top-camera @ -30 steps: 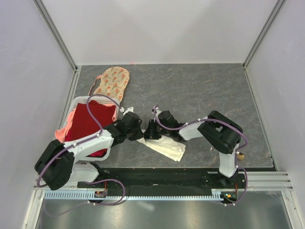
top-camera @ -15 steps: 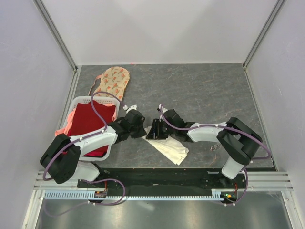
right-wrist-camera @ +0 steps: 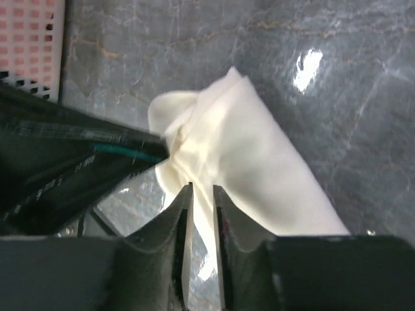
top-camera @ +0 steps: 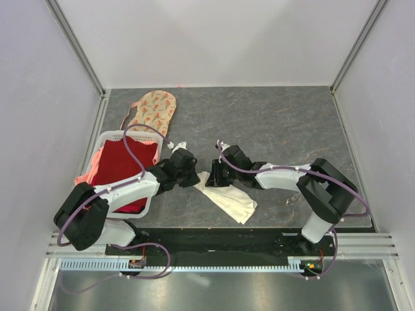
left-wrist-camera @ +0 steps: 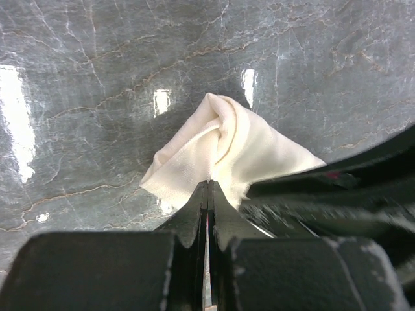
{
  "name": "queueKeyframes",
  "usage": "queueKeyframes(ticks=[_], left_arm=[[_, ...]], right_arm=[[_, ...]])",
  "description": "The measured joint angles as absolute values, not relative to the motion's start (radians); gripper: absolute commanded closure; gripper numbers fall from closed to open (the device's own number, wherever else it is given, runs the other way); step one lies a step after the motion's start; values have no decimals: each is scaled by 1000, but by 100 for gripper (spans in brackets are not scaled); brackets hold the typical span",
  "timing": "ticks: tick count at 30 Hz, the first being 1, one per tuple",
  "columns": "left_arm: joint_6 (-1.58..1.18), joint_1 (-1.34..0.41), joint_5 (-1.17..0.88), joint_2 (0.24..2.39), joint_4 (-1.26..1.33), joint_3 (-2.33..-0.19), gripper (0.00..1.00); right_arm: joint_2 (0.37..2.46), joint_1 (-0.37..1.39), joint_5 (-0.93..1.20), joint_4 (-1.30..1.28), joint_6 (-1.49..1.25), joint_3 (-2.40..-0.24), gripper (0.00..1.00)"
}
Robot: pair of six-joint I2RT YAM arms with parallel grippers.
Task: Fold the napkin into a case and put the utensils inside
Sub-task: Grasp the top corner of the smaller rectangle folded napkin from the folded napkin, then rotate the smaller rectangle-folded napkin at the center of the board.
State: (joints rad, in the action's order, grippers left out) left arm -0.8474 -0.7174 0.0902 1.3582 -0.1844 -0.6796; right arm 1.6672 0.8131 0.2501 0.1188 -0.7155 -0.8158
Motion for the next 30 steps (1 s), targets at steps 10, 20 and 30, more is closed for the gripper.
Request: queueKeyframes(ticks=[10, 20, 30], left_arm=[[-847, -750, 75, 1404, -181, -707, 98], [-836, -755, 75, 1553, -118, -754, 94], [-754, -756, 31, 1538, -131, -776, 29]], right_arm=[[1787, 817, 277, 251, -745, -817, 84], [1687, 818, 245, 173, -758, -776, 70], [1343, 824, 121, -126, -651, -768, 51]])
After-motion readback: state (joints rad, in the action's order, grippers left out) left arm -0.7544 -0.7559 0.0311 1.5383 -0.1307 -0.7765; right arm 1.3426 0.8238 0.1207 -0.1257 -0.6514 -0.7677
